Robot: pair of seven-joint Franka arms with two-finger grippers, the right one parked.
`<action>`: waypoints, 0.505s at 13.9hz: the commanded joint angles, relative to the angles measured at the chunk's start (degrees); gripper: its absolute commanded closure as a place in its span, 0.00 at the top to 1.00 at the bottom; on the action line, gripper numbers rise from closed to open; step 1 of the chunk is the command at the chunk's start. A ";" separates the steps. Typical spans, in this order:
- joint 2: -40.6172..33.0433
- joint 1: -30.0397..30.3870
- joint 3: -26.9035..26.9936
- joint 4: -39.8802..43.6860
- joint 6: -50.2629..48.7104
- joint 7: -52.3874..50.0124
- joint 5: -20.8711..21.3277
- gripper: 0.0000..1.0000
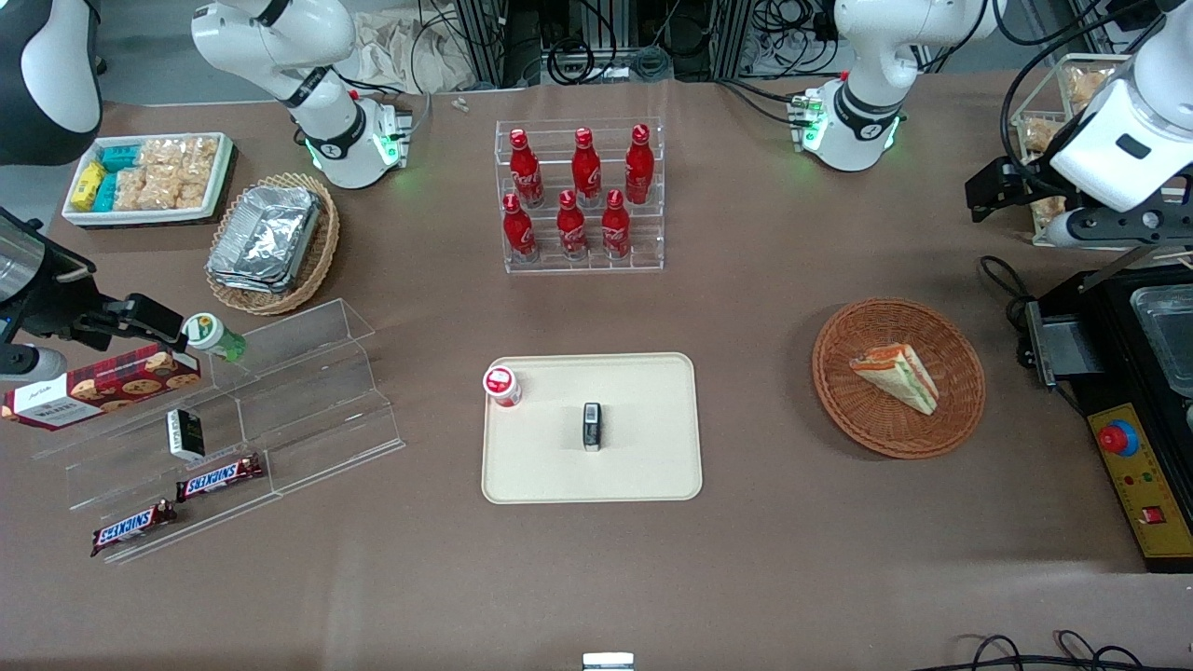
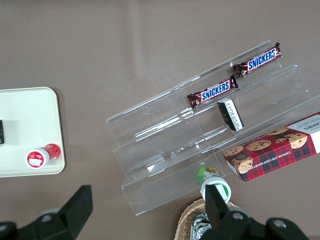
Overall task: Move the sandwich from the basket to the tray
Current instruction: 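Move the left gripper over the wicker basket toward the wrapped sandwich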
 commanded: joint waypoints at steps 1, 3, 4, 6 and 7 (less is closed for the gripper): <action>-1.72 -0.18 0.49 -1.63 1.01 -0.43 -1.15 1.00; -1.29 -0.09 0.49 -0.85 1.01 -0.52 -1.15 1.00; -1.03 -0.09 0.49 -0.58 1.01 -0.43 -0.98 1.00; -0.06 -0.09 0.49 -0.40 1.18 -0.43 0.16 1.00; 0.38 -0.09 0.49 -0.49 1.27 -0.69 0.08 1.00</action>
